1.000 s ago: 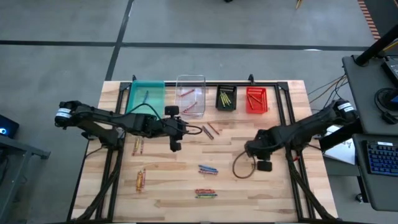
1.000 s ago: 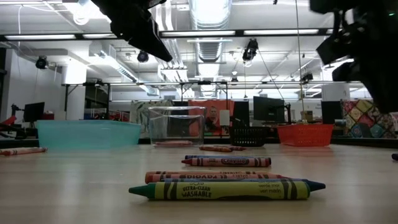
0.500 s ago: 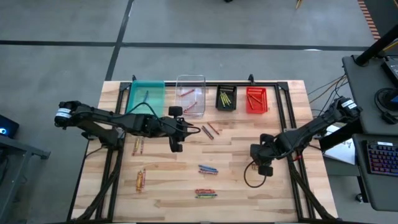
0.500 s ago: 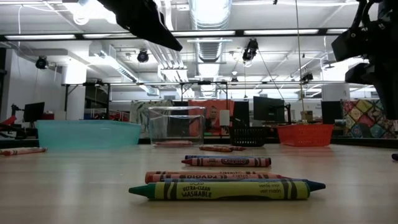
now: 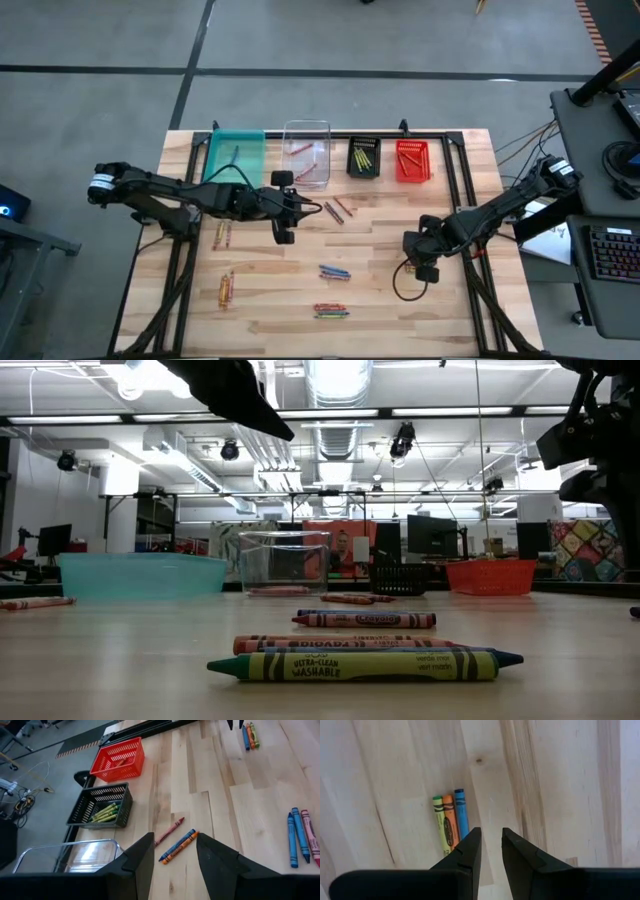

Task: Sort crayons
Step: Put the blue crayon into the green transparent bin

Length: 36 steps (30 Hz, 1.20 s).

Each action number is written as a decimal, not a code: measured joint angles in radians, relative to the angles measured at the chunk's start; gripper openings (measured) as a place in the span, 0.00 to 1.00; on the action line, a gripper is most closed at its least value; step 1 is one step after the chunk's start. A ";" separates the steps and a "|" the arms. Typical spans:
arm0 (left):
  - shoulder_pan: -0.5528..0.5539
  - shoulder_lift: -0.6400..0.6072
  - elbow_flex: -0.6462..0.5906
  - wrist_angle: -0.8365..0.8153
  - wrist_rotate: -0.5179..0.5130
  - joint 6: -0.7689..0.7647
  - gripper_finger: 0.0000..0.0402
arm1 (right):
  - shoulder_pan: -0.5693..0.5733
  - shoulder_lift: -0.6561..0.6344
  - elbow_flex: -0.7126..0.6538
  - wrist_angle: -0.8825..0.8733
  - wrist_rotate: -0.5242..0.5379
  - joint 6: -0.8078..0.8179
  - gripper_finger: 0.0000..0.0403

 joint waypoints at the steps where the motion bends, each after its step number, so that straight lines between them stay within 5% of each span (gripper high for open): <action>1: 0.000 0.000 0.000 0.003 0.000 -0.002 0.32 | 0.000 0.000 0.000 0.003 0.000 0.004 0.16; 13: 0.000 0.000 0.000 0.020 -0.001 -0.007 0.32 | 0.003 0.001 0.000 0.115 -0.026 0.073 0.09; 24: 0.000 0.000 0.000 0.022 -0.001 -0.007 0.32 | 0.007 0.001 -0.001 0.078 -0.034 0.099 0.35; 36: 0.000 0.000 0.000 0.022 -0.001 -0.007 0.32 | 0.011 0.001 -0.070 0.078 -0.057 0.114 0.33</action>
